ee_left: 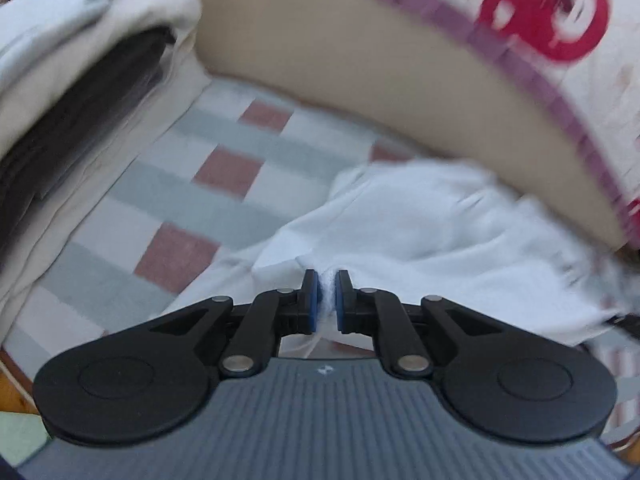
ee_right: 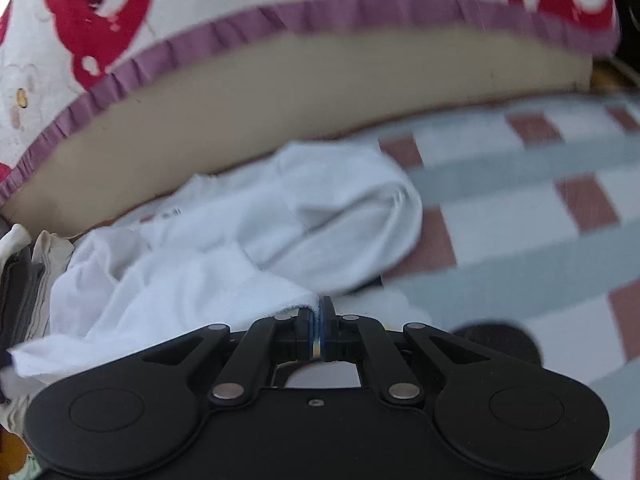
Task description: Fold clothes
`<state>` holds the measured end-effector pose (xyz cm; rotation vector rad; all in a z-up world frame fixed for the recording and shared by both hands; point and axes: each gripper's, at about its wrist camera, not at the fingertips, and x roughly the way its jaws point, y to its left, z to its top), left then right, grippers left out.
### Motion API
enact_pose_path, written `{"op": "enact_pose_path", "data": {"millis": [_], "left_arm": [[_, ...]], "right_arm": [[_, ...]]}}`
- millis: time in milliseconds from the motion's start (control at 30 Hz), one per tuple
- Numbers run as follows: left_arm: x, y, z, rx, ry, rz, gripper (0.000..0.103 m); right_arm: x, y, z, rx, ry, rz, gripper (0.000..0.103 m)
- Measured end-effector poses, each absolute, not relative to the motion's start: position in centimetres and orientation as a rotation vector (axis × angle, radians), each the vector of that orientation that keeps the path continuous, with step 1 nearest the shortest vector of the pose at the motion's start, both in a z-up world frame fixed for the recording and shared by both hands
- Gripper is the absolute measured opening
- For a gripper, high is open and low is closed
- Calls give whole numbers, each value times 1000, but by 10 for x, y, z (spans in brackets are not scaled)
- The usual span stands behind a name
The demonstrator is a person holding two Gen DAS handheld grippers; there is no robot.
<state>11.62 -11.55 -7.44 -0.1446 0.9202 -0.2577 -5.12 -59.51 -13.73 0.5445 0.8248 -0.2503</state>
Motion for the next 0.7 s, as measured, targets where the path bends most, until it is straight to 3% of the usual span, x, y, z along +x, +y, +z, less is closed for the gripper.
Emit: {"op": "enact_pose_path", "data": {"millis": [200, 400, 533, 700], "left_arm": [[122, -118, -104, -61, 918, -314, 8], [128, -115, -126, -61, 1080, -208, 9], [123, -127, -121, 41, 1053, -193, 9], [127, -122, -131, 26, 1107, -223, 10]], "right_arm": [[-38, -585, -161, 422, 934, -195, 11], [-41, -578, -167, 371, 952, -119, 11], [-43, -574, -158, 483, 938, -47, 9], [-36, -561, -149, 359, 941, -72, 9]]}}
